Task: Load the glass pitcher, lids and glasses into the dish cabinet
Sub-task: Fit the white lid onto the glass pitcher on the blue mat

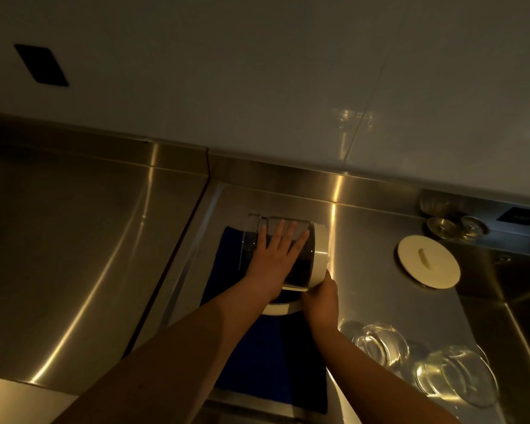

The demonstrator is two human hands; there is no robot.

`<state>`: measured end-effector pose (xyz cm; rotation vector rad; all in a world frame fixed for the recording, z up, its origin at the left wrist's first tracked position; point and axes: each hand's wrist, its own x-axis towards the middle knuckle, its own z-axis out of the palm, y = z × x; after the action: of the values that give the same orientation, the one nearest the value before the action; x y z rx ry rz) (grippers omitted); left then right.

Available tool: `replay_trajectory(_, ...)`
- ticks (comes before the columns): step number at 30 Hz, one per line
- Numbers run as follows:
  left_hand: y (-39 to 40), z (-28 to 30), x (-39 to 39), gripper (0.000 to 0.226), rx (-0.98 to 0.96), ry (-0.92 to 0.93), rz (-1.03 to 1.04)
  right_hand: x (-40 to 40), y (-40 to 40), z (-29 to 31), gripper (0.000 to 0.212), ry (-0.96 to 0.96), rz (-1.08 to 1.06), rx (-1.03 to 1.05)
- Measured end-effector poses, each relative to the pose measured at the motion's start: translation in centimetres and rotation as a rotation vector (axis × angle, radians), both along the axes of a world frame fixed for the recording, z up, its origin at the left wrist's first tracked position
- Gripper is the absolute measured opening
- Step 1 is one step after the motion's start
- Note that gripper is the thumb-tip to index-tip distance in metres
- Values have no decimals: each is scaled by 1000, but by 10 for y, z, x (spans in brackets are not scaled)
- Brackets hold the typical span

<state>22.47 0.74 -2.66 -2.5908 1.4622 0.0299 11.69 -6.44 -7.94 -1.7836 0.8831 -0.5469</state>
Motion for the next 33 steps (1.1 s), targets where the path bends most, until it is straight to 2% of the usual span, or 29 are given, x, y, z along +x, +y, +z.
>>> replay_trajectory(5,5,0,4,151,-28,-7,30,9,3,15,45,73,-10,-10)
replay_trajectory(10,10,6,13,145,-110,24,54,21,-4,37,37,101,65,-117)
replay_trajectory(14,11,16,19,142,-163,75,88,28,-7,58,49,96,78,-217)
replay_trajectory(24,11,24,8,124,-479,165,188,18,-10,95,57,51,159,-497)
replay_trajectory(30,8,6,-11,129,-642,301,277,6,-9,93,60,133,253,-682)
replay_trajectory(33,7,-2,-16,128,-715,318,291,7,-10,95,55,128,266,-644)
